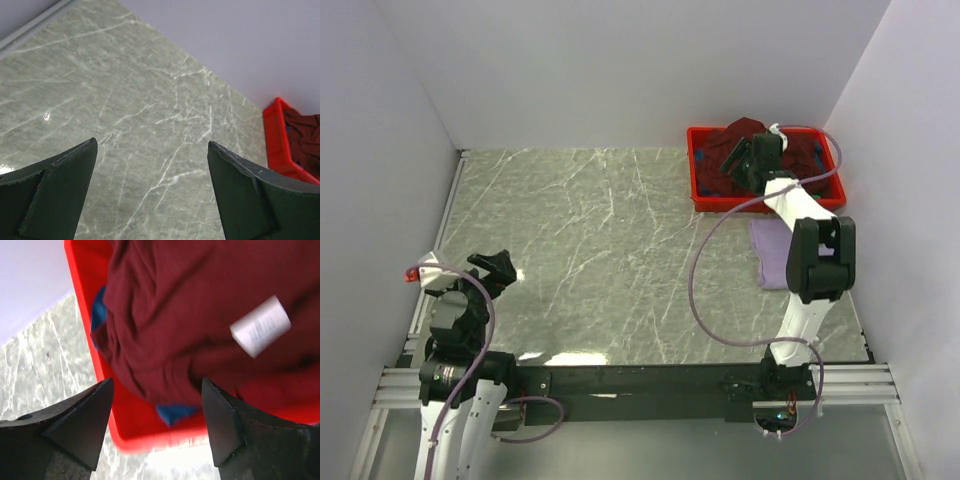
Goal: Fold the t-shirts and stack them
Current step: Grab the tshirt from the pile
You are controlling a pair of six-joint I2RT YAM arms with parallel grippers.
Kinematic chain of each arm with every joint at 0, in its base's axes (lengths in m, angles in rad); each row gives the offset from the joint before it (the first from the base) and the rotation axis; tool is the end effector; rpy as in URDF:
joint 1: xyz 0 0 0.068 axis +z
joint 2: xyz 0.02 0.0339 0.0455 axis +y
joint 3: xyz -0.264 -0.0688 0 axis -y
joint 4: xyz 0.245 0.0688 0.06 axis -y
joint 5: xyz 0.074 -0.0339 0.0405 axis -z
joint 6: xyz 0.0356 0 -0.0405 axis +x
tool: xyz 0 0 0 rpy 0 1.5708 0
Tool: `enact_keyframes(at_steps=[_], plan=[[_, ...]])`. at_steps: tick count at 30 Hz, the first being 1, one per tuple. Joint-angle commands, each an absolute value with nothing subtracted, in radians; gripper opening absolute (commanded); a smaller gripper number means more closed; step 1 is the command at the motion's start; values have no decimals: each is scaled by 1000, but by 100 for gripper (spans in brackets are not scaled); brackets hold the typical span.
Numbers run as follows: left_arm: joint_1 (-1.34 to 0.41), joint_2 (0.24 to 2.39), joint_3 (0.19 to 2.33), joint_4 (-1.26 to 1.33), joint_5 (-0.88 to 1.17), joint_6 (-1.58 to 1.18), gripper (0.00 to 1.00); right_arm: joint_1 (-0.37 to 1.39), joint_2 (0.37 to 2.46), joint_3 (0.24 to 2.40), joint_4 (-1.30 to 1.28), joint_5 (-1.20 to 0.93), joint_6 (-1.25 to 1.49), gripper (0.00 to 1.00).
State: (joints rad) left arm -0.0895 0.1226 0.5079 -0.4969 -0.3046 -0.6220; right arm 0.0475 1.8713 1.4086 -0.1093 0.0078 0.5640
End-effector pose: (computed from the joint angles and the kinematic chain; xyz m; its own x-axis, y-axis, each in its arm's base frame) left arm 0.0704 0.0044 0.2814 0.0331 -0.5610 -0.8271 -0.2366 0.7997 -0.5519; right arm 0.4358 0.0204 0.2507 -0.4788 0.5124 -0.7129 0.2545 0.8581 0.4459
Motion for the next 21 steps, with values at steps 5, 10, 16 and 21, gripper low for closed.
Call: enact_keyframes(at_steps=[5, 10, 16, 21], plan=[[-92, 265, 526, -476, -315, -637, 99, 29, 2014, 1543, -97, -120, 534, 74], [-92, 333, 529, -456, -276, -620, 99, 29, 2007, 1500, -94, -166, 509, 55], [-92, 331, 526, -449, -279, -617, 99, 32, 1905, 1462, -98, -182, 482, 2], [-92, 313, 525, -451, -284, -618, 99, 90, 1777, 1474, -120, -201, 486, 0]])
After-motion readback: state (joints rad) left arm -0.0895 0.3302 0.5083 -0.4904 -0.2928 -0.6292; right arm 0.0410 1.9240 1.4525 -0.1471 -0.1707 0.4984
